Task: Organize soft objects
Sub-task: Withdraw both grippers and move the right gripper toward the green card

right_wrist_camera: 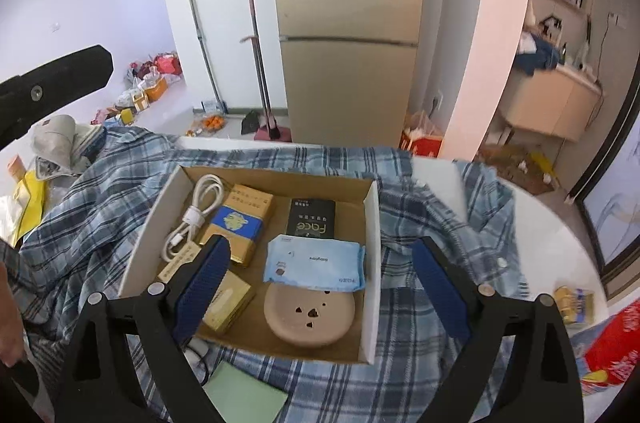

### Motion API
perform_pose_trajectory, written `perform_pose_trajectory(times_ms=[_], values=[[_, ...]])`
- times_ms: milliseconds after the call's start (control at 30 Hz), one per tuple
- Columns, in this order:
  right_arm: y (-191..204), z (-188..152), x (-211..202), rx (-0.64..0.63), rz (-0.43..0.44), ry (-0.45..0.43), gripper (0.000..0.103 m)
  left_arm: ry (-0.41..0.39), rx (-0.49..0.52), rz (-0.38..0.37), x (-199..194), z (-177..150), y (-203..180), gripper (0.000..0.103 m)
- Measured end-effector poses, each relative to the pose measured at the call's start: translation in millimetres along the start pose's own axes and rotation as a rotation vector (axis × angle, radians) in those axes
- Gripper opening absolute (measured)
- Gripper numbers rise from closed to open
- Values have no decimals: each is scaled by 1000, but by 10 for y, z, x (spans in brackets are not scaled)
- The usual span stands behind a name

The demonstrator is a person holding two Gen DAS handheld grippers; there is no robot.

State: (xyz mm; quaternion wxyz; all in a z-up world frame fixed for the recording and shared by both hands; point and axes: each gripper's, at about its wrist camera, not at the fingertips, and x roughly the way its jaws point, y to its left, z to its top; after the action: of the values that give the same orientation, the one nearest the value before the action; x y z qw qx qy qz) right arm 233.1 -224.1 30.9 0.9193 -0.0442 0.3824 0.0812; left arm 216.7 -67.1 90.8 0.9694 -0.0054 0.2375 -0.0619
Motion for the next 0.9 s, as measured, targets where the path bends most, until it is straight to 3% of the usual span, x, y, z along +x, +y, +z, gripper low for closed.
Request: perform_pose_trajectory(times_ms=[233,367,400,500,667,767,900], values=[[190,-129,-517,-39,11,-86,92,-54,23,-3,-578,-148,10,82],[280,-253,-746,-44,14,-129,92,-161,26,37,-1028,-302,90,83],[299,-294,-788,-37,12,-138,92,-174,22,42,-1117,-329,112,87],[337,-418,-878,-10,-2,-151,92,-208,24,34,-1367,-449,188,88],[386,-585,-927,28,-24,-146,96,-235,19,29,-1572,-684,288,90],[452,-676,-925,17,-32,-130,96,-287,-3,27,-1651,-835,379,103],[492,-793,-951,42,-40,-139,99,-291,-27,37,-1648,-978,489,103]])
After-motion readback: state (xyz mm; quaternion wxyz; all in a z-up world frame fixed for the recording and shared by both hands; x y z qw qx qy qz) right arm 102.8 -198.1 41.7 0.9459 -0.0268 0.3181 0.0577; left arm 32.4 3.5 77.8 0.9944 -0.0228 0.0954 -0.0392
